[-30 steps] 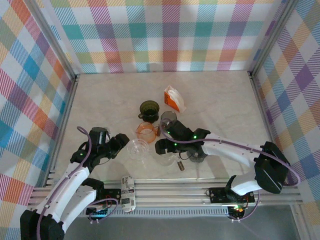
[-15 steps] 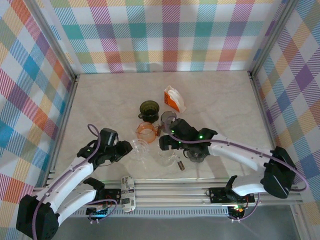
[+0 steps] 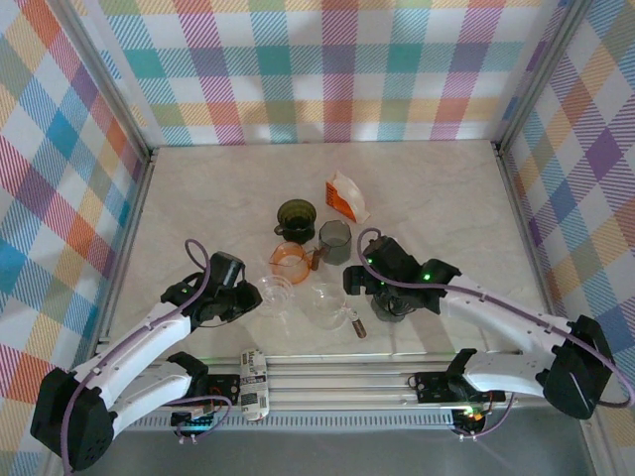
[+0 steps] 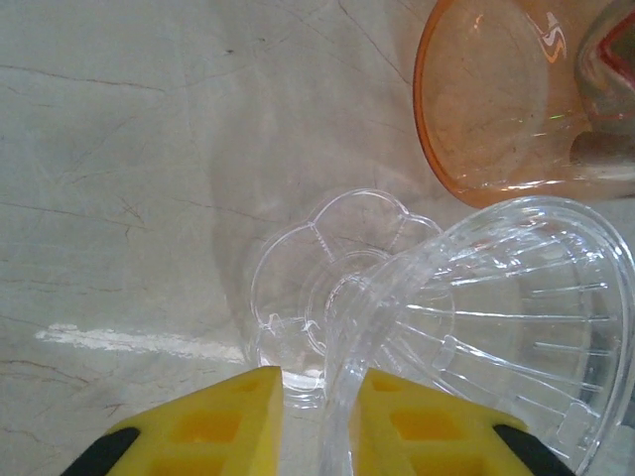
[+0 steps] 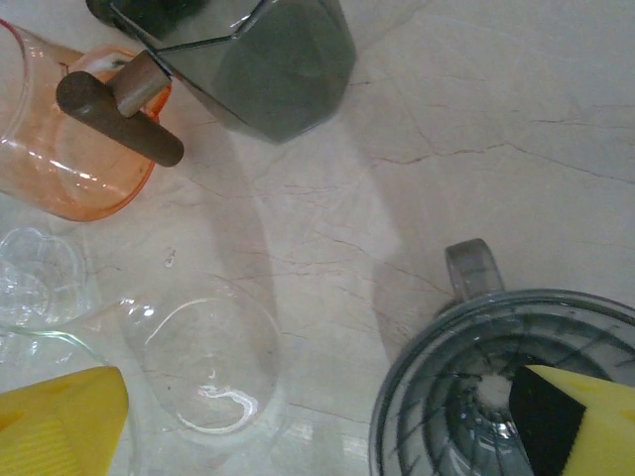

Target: Place the coffee filter in the dripper

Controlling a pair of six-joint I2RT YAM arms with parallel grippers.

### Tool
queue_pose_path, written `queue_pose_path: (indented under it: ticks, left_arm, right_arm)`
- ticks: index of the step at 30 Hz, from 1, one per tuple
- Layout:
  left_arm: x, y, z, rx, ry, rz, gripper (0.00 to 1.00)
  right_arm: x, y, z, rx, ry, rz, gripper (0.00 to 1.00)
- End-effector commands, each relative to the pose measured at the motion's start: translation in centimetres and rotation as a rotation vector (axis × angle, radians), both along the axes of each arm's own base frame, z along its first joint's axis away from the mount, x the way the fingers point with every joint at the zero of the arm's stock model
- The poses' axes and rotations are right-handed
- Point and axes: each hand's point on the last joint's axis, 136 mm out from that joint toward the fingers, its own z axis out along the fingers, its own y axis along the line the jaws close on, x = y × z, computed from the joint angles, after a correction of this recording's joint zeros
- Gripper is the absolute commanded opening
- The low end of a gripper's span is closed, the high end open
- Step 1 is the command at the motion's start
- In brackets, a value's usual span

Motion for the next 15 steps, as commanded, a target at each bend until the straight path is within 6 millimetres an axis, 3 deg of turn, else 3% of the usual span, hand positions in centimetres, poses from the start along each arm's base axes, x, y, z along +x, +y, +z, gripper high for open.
queue_pose_path:
  ticks: [1,9,15]
  left_arm:
    - [-0.1,0.0,0.3,0.023,0.003,-0.010,0.19]
    - [0.1,0.0,0.9,0.018,-0.008,-0.006,0.01]
    - [0.6,-1.0,3.4,-0.031,-0.059,-0.039,0.00]
  right_arm:
    - [0.0,-1.8,0.0,-0.030,-0.007,-0.041,1.00]
    - [0.4,-4.1,1.0,-0.029,-0.042,-0.097,1.00]
    - [0.6,-5.6,1.2,-0.036,-0.052,-0.134,0.99]
